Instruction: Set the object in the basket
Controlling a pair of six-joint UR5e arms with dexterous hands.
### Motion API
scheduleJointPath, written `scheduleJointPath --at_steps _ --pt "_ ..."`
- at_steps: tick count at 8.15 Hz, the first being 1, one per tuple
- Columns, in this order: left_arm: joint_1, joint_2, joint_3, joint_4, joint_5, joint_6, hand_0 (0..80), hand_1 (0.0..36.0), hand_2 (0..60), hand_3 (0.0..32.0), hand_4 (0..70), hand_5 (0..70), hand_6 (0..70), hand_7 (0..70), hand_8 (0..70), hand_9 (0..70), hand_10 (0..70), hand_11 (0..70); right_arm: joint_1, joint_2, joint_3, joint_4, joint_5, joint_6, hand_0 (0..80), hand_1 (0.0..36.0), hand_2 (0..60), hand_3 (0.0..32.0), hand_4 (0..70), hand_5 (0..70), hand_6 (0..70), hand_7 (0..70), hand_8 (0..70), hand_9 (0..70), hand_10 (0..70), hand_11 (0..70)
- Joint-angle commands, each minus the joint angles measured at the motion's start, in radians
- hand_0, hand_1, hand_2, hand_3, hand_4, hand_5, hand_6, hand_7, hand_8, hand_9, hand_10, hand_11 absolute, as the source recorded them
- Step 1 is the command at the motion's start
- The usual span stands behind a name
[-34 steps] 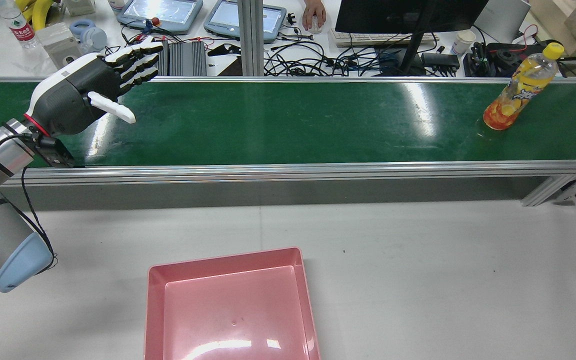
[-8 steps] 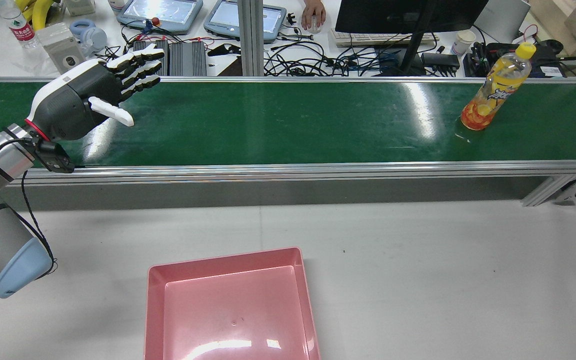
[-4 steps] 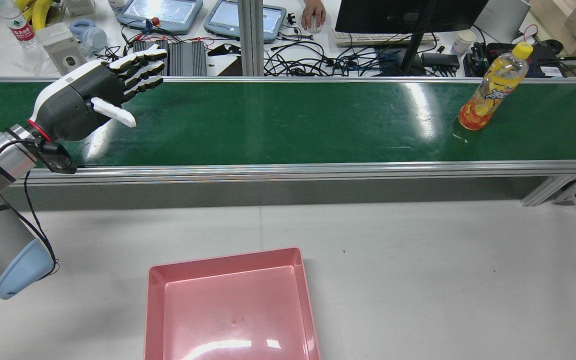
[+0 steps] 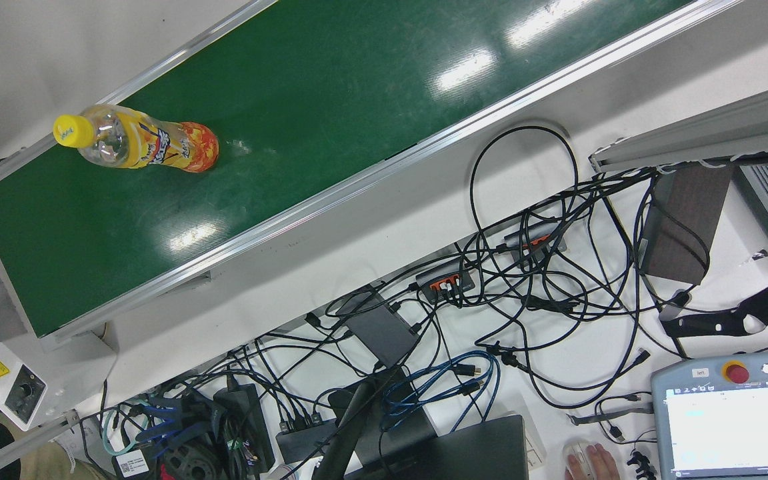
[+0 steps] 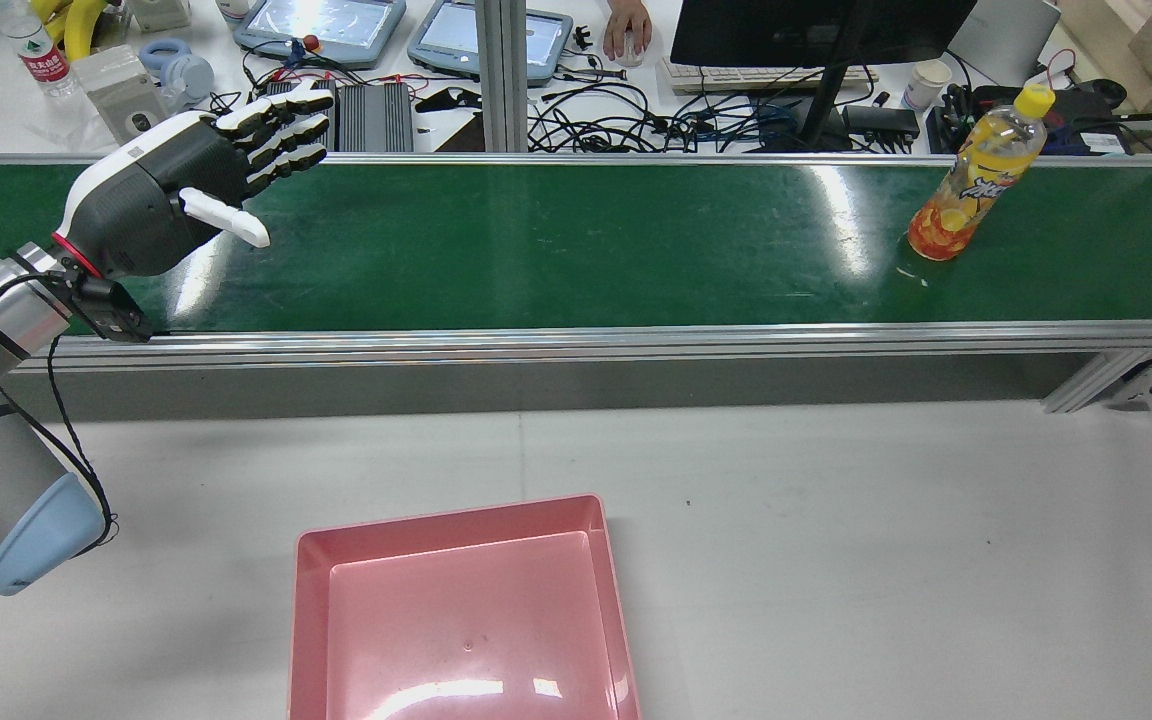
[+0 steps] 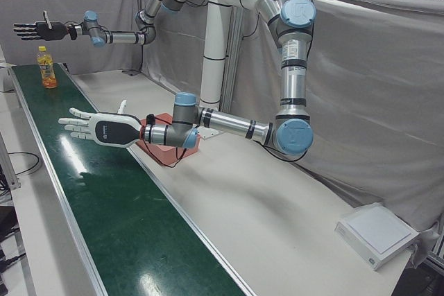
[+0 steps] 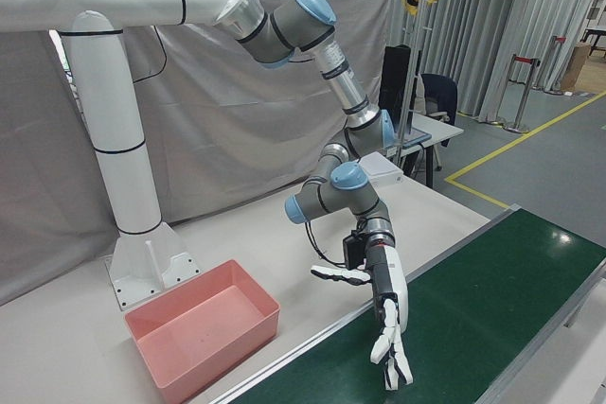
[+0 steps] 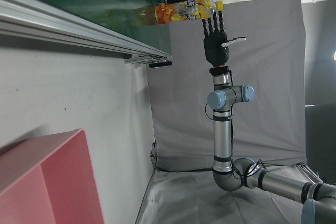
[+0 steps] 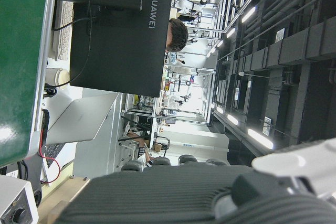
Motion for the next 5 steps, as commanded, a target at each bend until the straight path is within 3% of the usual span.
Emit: scheduleJointPath --at_steps 1,5 --pt "0.005 0.005 0.002 0.0 0.001 0.004 53.7 10.3 0.0 2.0 12.2 17.2 0.9 0.0 6.5 6.4 6.3 10.7 0.0 0.0 0.002 0.0 0.0 0.0 0.0 0.0 0.0 0.0 0.0 0.0 0.0 0.0 0.0 0.0 0.0 0.0" --pt "0.005 0.006 0.005 0.0 -0.001 0.006 53.4 10.0 0.0 1.8 12.3 17.8 1.1 0.0 6.4 6.3 6.3 10.5 0.0 0.0 0.0 0.0 0.0 0.0 0.0 0.0 0.0 0.0 0.0 0.0 0.0 0.0 0.0 0.0 0.0 0.0"
